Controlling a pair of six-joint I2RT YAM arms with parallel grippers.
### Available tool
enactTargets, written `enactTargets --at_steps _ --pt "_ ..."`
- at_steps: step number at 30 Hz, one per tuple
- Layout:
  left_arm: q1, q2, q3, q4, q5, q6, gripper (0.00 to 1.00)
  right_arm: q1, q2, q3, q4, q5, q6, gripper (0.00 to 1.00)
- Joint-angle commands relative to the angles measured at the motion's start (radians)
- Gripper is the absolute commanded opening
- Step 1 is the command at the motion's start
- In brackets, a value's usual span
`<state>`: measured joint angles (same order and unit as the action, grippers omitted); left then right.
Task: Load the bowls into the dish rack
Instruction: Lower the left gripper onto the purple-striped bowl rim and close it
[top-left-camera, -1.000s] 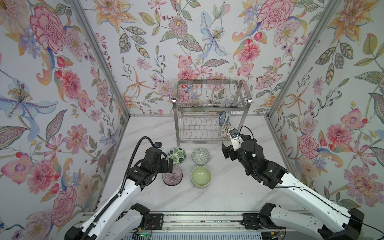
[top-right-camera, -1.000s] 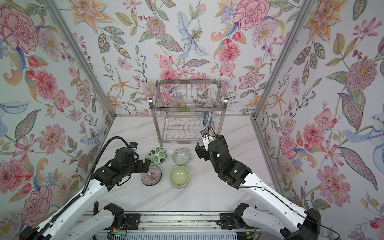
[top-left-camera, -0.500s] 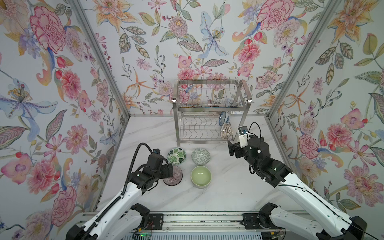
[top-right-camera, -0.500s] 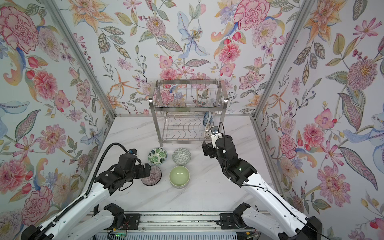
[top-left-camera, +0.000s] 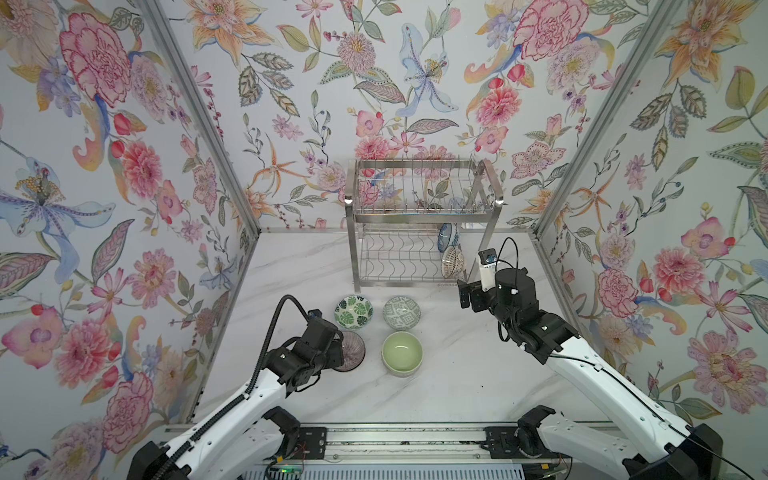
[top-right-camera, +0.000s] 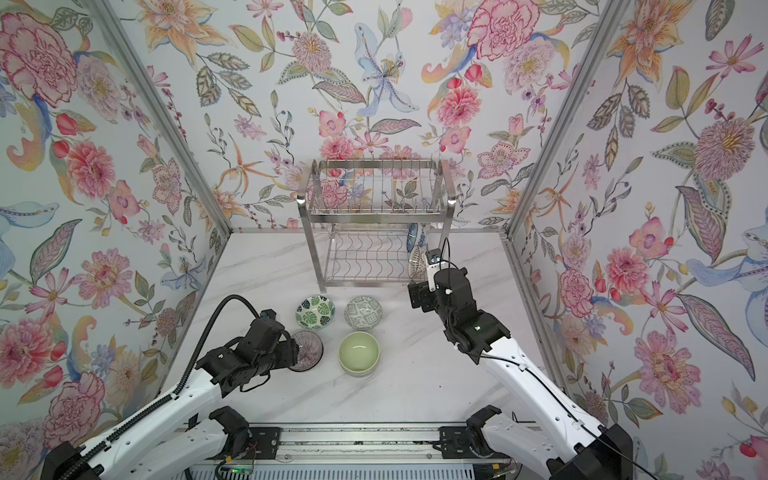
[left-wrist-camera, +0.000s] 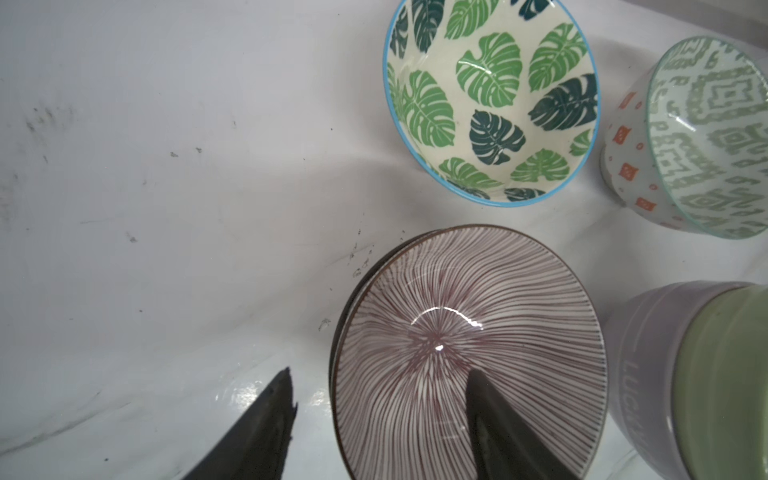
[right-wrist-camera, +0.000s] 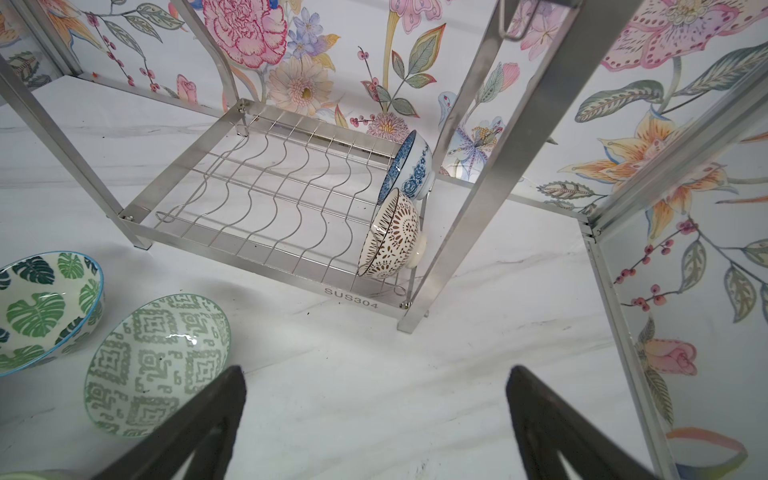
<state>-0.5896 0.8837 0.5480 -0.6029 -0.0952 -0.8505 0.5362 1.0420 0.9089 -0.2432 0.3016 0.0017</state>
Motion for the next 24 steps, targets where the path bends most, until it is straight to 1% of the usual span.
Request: enactTargets --at_steps 1,3,5,8,14,19,22,24 --pt "-0.013 0.01 0.012 -0.042 -0.056 -0.001 0.49 -0.008 0.012 0.032 0.012 -0.028 0.013 0.99" --pt "-0.013 0.016 0.017 -0.037 -0.062 0.004 0.38 -0.014 0.016 0.03 0.015 -0.034 0.012 0.99" --pt "-0.013 0.028 0.018 -0.028 -0.061 0.009 0.31 -0.018 0.018 0.029 0.018 -0.04 0.012 0.99" --pt "-0.014 0.05 0.022 -0.022 -0.056 0.017 0.27 -0.023 0.02 0.028 0.018 -0.045 0.012 0.99" --pt "-0.015 0.073 0.037 -0.03 -0.064 0.03 0.13 -0.036 0.02 0.023 0.021 -0.056 0.012 0.99" --pt "-0.014 0.08 0.056 -0.05 -0.075 0.043 0.05 -0.044 0.021 0.022 0.028 -0.068 0.013 0.99" --pt "-0.015 0.08 0.068 -0.067 -0.077 0.047 0.01 -0.047 0.022 0.021 0.03 -0.076 0.014 0.99" --pt "-0.015 0.079 0.076 -0.078 -0.078 0.051 0.0 -0.048 0.023 0.02 0.033 -0.079 0.014 0.99"
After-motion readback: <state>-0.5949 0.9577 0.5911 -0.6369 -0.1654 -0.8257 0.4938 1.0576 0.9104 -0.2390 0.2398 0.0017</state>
